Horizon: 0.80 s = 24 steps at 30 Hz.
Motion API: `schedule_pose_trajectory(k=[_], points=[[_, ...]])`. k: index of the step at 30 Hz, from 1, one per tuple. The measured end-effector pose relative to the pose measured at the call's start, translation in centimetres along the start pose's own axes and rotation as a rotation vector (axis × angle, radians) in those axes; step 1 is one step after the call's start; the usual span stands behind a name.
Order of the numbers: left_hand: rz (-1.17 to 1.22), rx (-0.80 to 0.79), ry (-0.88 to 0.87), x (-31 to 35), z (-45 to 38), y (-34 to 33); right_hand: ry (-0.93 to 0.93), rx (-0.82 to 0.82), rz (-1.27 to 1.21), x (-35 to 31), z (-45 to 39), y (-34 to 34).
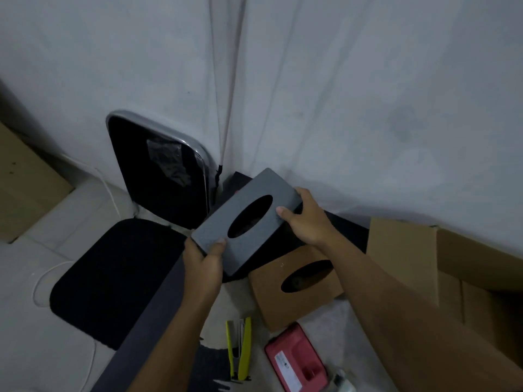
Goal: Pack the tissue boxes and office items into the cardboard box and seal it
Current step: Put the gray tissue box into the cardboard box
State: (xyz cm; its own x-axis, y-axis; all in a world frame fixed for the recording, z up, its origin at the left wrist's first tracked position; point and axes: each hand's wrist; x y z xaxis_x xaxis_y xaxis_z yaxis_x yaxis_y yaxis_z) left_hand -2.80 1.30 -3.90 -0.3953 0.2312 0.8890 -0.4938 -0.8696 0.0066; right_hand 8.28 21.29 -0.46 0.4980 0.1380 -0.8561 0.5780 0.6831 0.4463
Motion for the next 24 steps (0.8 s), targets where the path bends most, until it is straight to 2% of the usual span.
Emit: schedule_pose_trajectory(k=[5, 11, 15, 18, 24], points=[[0.095, -0.021, -0.132, 3.1, 1.3, -0.3, 0.102, 0.186, -0.177, -2.1, 3.8, 1.5], [0.156, -0.127, -0.254, 7.3, 6.1, -2.0, 0.189, 0.438, -0.260, -4.2, 13.1, 4.7], [0.093, -0.247, -0.343, 8.4, 9.9, -4.2, 0.245, 0.576, -0.311, -3.5, 18.7, 7.3], [-0.007, -0.343, -0.370, 7.7, 12.7, -6.8, 0.211, 0.695, -0.286, -1.5, 22.4, 10.0], [-0.081, -0.596, -0.374, 6.1, 17.6, -13.1, 0.123, 0.763, -0.415, 3.3, 28.2, 15.7]])
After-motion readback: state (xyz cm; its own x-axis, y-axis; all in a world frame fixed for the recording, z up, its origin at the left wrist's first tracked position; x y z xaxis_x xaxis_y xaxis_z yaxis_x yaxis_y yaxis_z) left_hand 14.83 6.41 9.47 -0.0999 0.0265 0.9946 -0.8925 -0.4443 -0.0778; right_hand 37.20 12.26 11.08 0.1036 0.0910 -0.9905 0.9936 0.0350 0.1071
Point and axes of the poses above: each hand's wrist, its own z-axis away from the middle knuckle, its own y-axis out of the back of the hand, x = y × z, and after that the axes turned 3 degrees about y, right-handed
